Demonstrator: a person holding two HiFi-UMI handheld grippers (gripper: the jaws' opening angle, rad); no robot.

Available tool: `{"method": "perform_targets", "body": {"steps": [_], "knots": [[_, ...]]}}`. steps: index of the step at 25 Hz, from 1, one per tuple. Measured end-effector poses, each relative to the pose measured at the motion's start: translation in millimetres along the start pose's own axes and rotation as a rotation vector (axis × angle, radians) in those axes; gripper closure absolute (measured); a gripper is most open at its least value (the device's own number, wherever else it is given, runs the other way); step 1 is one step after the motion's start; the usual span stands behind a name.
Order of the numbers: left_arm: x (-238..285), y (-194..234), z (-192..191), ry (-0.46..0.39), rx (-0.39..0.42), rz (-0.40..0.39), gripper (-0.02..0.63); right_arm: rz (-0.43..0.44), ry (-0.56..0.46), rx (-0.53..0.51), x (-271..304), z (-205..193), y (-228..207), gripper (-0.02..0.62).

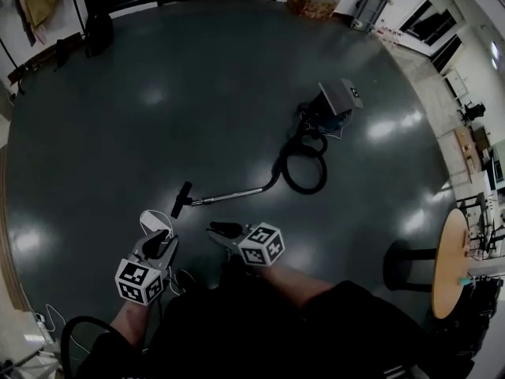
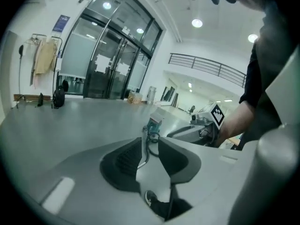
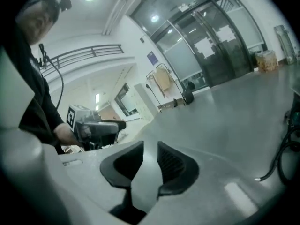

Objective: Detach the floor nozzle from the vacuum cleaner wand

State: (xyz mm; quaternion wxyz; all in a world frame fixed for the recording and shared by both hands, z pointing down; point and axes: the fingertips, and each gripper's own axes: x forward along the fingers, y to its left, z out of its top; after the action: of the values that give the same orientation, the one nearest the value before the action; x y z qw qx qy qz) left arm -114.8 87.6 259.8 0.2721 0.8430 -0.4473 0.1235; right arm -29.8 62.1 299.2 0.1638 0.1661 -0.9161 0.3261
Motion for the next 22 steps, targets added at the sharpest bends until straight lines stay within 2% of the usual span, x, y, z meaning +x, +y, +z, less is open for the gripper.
{"method": "perform_targets", "body": {"steps": [3, 6, 9, 14, 17, 22], "knots": [[-28.7, -22.0, 18.7, -0.087, 0.045, -0.052, 0.540, 0.036, -0.100, 0.036, -9.5, 20.1, 46.1, 0.552], [-51.1, -44.0, 41.6, -0.166, 0.079, -0.075, 0.599, 0.092, -0.192, 0.024, -23.2, 50.8, 84.9, 0.594], [-62.0, -70.9, 65.8, -0.227, 0.108, -0.091, 0.603, 0.156, -0.269, -0.007, -44.6, 79.0, 110.1, 0.594], [-76.2, -112.6, 107.8, -0.353, 0.129, -0.068, 0.603, 0.232, -0.373, -0.056, -87.9, 116.5, 137.2, 0.594], [-69.9, -134.1, 117.7, -0.370, 0.174, -0.063, 0.603, 0.259, -0.418, -0.049, -115.3, 124.3, 142.6, 0.594], [-68.0, -155.8, 118.1, -0.383, 0.161, -0.068, 0.603, 0.278, -0.423, -0.123, -124.7, 122.4, 155.7, 0.594]]}}
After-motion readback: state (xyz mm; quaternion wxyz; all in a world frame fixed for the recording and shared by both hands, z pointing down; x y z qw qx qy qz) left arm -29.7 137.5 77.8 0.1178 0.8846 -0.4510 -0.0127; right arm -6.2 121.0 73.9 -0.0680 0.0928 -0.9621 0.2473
